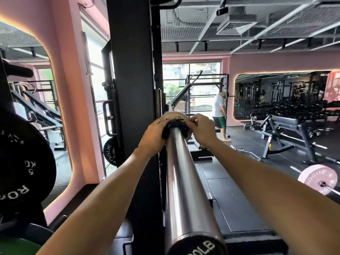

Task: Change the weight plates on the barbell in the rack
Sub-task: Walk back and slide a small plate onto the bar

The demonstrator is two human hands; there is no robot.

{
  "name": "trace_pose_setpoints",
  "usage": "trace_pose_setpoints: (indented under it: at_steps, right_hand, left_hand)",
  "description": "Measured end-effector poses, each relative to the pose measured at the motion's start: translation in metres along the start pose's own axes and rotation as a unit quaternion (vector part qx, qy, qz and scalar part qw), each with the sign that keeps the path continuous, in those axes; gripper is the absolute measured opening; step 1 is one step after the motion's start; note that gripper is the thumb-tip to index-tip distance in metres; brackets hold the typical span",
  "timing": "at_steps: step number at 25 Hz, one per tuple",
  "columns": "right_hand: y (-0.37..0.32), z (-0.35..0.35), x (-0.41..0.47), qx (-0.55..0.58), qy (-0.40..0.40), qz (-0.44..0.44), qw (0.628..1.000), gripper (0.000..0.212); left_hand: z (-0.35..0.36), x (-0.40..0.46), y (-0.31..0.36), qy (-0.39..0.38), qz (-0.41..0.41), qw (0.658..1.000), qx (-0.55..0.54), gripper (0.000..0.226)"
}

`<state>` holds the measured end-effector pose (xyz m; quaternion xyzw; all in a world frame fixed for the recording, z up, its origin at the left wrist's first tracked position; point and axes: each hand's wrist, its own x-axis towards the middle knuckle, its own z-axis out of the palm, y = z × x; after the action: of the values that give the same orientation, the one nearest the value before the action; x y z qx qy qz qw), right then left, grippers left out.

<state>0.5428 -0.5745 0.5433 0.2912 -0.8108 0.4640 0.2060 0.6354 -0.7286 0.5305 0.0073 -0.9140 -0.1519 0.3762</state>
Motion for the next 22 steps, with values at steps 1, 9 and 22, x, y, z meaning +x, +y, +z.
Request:
trace_pose_setpoints:
  at_steps: [1,9,22]
  right_hand:
    - [-0.005,-0.001,0.001,0.005,0.008,-0.003,1.000,0.026]
    - [-0.014,0.009,0.009,-0.023,-0.054,-0.072,0.996,0.030]
    - [-0.004,-0.003,-0.004,-0.034,-0.094,-0.047,0.994,0.027]
  left_hand:
    - [0.000,0.001,0.000,-0.002,0.002,1.000,0.006,0.062]
    - [0.006,0.001,-0.005,-0.003,-0.006,1.000,-0.001,0.061]
    - [-0.033,0.021,0.021,-0.082,-0.240,0.965,-0.070,0.071]
